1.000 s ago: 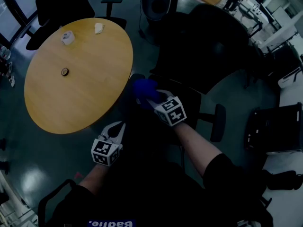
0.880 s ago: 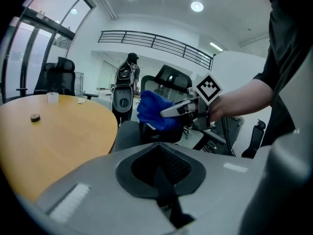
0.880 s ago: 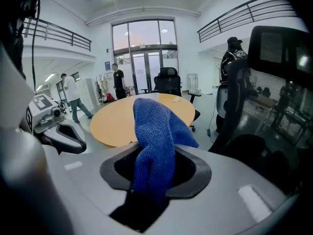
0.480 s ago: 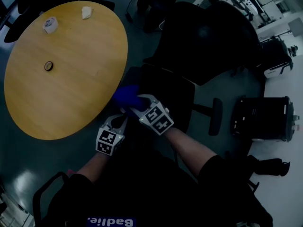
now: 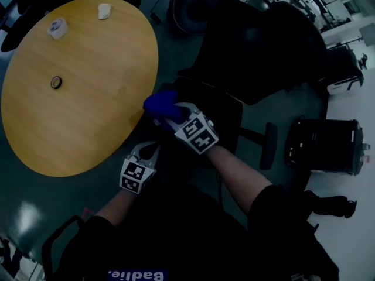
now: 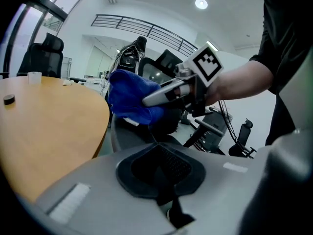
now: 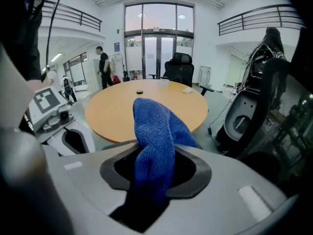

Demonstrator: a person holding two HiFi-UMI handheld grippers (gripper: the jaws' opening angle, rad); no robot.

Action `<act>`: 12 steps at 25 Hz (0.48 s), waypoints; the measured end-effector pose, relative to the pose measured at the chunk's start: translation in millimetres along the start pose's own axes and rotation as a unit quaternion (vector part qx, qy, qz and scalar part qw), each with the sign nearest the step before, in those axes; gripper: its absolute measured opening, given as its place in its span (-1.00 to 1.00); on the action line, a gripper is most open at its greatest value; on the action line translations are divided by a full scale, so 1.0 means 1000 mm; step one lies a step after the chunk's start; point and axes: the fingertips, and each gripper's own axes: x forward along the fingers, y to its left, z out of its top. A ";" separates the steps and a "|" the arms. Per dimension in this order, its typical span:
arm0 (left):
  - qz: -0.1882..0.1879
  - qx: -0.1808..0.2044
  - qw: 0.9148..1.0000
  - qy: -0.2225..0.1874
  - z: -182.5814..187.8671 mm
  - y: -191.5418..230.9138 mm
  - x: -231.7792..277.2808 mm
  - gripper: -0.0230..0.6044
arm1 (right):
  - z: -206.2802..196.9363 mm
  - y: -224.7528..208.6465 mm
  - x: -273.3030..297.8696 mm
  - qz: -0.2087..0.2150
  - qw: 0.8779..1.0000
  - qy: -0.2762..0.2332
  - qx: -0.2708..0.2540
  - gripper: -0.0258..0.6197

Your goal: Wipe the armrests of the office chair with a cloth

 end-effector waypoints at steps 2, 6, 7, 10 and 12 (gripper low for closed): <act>-0.001 -0.002 1.000 -0.002 0.002 0.000 0.001 -0.86 | 0.002 -0.028 0.005 -0.017 1.000 0.010 -0.003 -0.45; -0.004 -0.002 1.000 -0.005 0.006 0.003 0.003 -0.86 | 0.011 -0.064 0.021 -0.031 0.999 0.024 -0.010 -0.45; -0.004 -0.003 1.000 -0.007 0.007 0.003 0.004 -0.86 | 0.012 -0.070 0.025 -0.032 0.999 0.026 -0.010 -0.45; -0.004 -0.007 1.000 -0.010 0.008 0.005 0.006 -0.86 | 0.010 -0.081 0.037 -0.032 0.999 0.038 -0.011 -0.45; -0.003 -0.012 1.000 -0.014 0.009 0.007 0.006 -0.86 | 0.004 -0.083 0.044 -0.030 0.998 0.049 -0.011 -0.45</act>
